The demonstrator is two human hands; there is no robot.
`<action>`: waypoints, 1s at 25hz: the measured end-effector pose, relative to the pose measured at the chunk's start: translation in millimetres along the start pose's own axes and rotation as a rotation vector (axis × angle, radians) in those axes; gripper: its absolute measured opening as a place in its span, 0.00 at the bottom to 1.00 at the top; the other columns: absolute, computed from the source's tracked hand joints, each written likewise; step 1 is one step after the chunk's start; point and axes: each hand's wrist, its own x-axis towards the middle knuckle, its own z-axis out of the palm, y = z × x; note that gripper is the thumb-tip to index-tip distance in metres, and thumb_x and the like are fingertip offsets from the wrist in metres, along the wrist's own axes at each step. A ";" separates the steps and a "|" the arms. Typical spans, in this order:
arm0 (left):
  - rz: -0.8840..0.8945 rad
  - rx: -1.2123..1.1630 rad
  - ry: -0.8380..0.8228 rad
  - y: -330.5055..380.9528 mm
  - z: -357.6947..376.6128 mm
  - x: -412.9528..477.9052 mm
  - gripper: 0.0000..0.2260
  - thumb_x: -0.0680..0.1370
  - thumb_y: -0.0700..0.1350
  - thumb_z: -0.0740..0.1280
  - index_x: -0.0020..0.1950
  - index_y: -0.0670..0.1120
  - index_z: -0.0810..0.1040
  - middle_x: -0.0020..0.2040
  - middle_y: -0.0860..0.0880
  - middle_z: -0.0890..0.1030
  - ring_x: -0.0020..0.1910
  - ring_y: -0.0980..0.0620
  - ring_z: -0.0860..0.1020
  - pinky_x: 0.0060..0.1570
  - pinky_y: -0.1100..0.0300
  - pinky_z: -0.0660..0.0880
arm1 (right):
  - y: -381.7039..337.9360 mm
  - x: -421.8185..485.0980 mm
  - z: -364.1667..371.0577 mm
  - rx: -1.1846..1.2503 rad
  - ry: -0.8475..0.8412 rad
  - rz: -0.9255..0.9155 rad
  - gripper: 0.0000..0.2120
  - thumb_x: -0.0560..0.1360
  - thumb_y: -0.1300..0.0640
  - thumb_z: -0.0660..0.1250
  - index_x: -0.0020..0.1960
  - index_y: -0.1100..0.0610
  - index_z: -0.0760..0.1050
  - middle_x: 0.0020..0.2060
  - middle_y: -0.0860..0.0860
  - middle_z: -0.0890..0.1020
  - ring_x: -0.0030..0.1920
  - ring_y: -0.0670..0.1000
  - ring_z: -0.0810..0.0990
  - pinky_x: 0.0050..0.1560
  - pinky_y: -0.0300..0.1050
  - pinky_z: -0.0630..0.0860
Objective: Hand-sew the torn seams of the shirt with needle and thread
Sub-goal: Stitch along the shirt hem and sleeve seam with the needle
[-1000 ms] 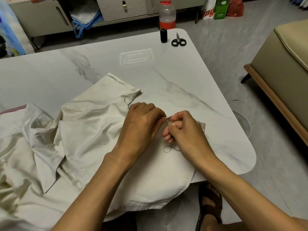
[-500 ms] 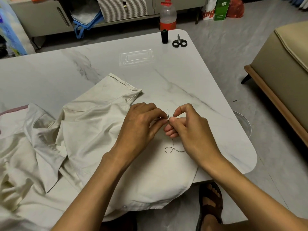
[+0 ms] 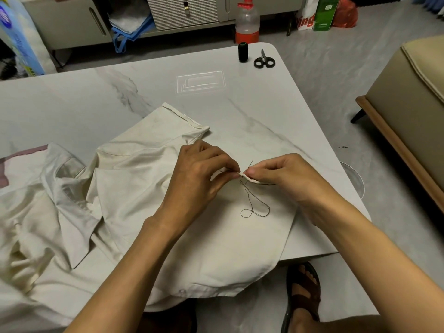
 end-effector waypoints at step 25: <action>-0.148 -0.182 -0.082 -7.7 -10.5 -24.0 0.07 0.74 0.32 0.73 0.46 0.42 0.84 0.40 0.51 0.84 0.39 0.56 0.81 0.41 0.66 0.75 | -15.4 -12.0 5.4 0.624 0.258 -0.248 0.07 0.81 0.64 0.62 0.47 0.60 0.78 0.36 0.53 0.84 0.43 0.52 0.85 0.49 0.43 0.81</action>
